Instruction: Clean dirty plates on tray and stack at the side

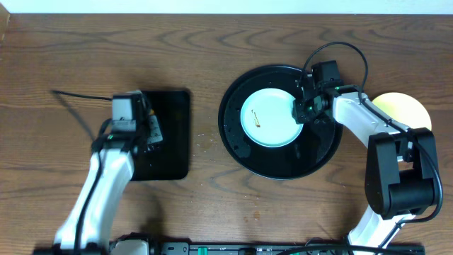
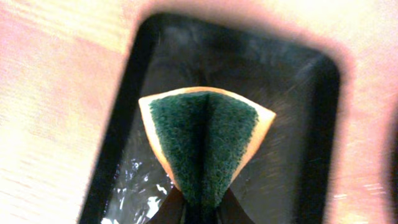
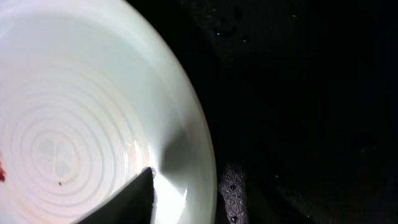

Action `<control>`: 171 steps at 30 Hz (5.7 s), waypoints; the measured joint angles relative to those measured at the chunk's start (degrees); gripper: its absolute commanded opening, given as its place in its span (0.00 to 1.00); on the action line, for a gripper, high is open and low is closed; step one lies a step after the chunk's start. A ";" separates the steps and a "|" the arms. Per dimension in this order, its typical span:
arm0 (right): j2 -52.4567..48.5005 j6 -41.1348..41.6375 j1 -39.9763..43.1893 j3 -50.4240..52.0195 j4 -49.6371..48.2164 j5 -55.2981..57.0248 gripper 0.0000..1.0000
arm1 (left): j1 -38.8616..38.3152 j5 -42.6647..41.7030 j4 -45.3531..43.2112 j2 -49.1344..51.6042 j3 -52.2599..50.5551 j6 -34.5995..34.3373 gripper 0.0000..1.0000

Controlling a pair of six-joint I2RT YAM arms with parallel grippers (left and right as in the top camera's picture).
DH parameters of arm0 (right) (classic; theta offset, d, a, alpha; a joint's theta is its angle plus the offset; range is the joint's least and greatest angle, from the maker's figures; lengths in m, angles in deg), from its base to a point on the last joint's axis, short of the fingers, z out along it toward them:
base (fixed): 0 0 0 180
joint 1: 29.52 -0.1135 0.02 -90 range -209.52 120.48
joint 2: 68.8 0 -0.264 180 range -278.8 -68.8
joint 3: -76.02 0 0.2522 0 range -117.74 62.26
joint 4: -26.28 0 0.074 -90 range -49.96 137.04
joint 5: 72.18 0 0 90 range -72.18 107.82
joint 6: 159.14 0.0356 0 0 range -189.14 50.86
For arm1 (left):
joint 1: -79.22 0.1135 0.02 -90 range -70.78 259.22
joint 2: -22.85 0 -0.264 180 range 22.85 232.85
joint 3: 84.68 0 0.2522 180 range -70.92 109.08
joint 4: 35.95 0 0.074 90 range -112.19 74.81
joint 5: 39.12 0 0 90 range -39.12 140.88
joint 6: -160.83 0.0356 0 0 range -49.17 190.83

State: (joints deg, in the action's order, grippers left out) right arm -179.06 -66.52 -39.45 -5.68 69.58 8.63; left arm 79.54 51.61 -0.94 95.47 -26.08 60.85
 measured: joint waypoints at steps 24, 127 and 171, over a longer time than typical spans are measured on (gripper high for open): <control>0.00 -0.13 0.00 0.02 0.00 -0.20 0.77 | 0.00 -0.37 10.54 -4.57 6.23 1.27 0.07; -0.02 0.15 0.02 0.20 -0.57 -0.44 0.01 | -30.71 -15.85 -0.11 51.45 40.57 22.34 0.08; -0.02 0.15 0.02 0.20 -0.55 -0.44 0.01 | -29.88 -31.52 2.64 49.72 35.65 23.52 0.08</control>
State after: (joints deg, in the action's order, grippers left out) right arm -179.08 -66.37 -39.43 -5.49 69.04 8.19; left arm 49.66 20.10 1.71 145.19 9.57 84.37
